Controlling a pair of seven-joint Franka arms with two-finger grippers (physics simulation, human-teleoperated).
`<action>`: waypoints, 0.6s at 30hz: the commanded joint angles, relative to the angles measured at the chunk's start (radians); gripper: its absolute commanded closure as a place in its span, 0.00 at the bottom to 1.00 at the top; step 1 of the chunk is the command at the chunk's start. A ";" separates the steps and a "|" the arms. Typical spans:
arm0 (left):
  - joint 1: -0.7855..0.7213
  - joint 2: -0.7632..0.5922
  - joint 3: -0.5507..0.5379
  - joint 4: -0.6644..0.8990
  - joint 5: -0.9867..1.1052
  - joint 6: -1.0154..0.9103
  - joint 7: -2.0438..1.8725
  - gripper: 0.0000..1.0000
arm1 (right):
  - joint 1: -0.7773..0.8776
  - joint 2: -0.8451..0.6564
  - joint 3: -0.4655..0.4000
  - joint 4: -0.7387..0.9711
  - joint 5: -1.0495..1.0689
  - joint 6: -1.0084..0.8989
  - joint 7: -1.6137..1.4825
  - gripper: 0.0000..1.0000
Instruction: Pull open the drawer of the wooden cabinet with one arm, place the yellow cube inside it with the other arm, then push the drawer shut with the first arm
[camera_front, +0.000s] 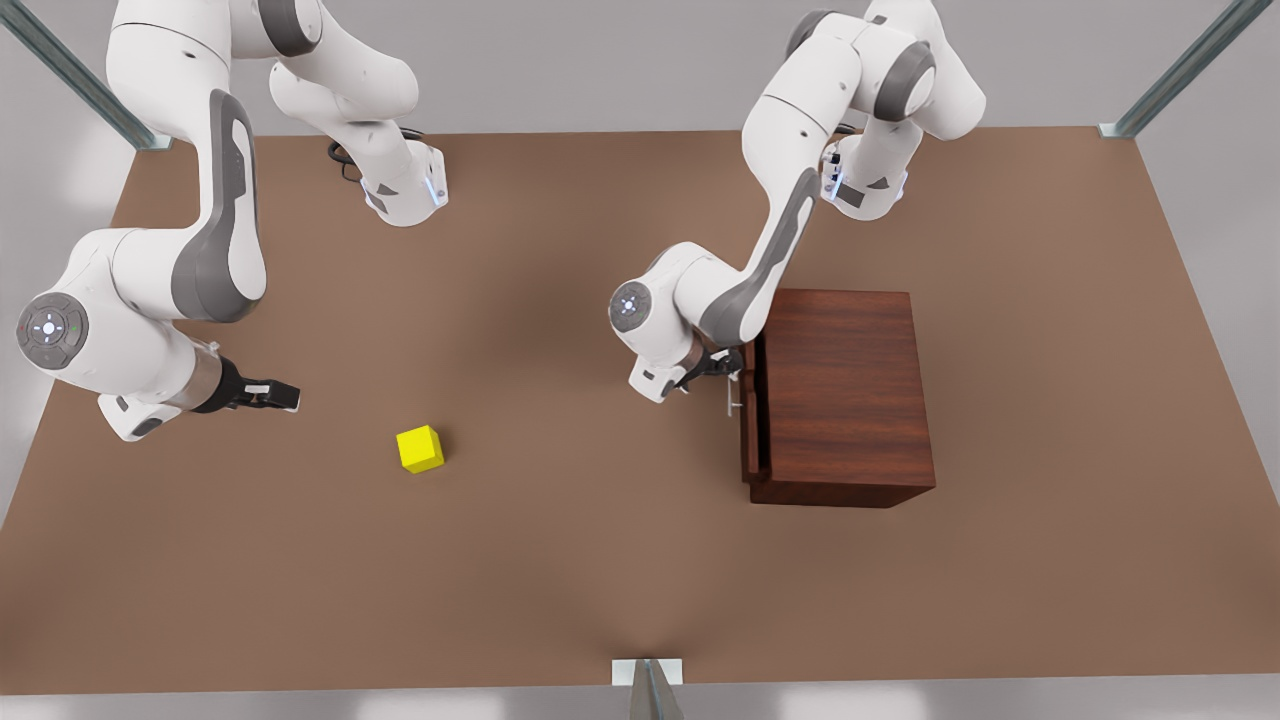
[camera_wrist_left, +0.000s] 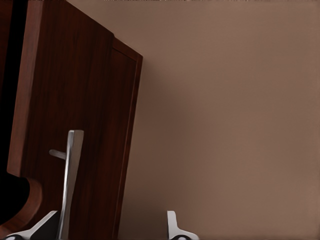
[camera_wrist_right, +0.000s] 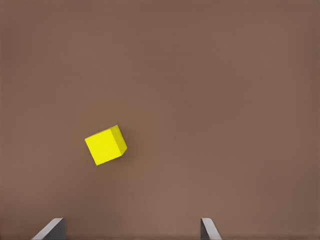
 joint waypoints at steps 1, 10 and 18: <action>-0.001 0.009 -0.001 0.017 -0.009 0.001 -0.091 0.00 | 0.000 -0.001 0.000 0.000 0.001 0.000 0.000 0.00; -0.007 0.041 -0.003 0.075 -0.024 0.001 -0.106 0.00 | 0.000 -0.001 0.000 0.000 0.001 -0.001 0.000 0.00; -0.007 0.058 -0.004 0.124 -0.038 0.002 -0.104 0.00 | 0.000 0.004 0.005 0.000 0.001 0.000 0.000 0.00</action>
